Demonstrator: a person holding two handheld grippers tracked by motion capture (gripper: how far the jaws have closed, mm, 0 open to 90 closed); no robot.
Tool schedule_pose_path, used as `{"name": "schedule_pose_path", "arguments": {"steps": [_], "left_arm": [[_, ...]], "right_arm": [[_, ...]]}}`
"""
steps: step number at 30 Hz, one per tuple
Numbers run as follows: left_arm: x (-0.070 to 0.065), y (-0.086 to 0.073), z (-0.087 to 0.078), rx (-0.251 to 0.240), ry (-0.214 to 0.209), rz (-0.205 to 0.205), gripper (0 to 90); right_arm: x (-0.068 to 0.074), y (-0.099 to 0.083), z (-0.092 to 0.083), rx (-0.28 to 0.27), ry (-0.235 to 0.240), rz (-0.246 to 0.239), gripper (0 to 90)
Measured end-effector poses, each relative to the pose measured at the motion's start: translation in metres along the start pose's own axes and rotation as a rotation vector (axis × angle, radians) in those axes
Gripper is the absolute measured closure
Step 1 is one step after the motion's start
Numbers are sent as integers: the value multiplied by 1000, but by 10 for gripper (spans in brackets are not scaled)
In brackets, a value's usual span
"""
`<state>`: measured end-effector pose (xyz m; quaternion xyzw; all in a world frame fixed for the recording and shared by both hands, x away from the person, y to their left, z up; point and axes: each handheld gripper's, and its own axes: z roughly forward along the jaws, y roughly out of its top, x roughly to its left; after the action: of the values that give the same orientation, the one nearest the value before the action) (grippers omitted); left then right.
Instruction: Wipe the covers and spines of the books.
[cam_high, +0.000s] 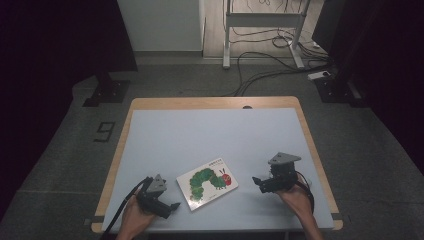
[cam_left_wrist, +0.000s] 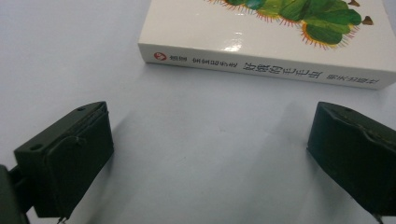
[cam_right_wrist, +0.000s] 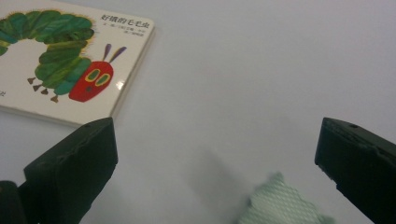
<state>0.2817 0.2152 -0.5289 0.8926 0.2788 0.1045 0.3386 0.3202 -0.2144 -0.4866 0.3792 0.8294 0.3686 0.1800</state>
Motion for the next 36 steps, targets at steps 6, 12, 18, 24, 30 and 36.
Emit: {"name": "schedule_pose_path", "arguments": {"steps": [6, 12, 18, 24, 30, 36], "left_arm": [[-4, 8, 6, 6, -25, 29, 0], [-8, 14, 12, 7, -45, 51, 0], [-9, 18, 15, 6, -60, 69, 0], [-11, 19, 17, 8, -73, 86, 0], [-11, 19, 17, 6, -76, 80, 0], [-11, 19, 17, 3, -76, 79, 0]], "right_arm": [[11, 9, 15, 8, 29, -22, 0], [23, 16, 30, 18, 69, -41, 5], [33, 23, 44, 21, 111, -55, 16], [43, 29, 61, 46, 149, -75, 23], [50, 32, 81, 75, 205, -74, 30], [54, 34, 94, 76, 266, -46, 39]]}}
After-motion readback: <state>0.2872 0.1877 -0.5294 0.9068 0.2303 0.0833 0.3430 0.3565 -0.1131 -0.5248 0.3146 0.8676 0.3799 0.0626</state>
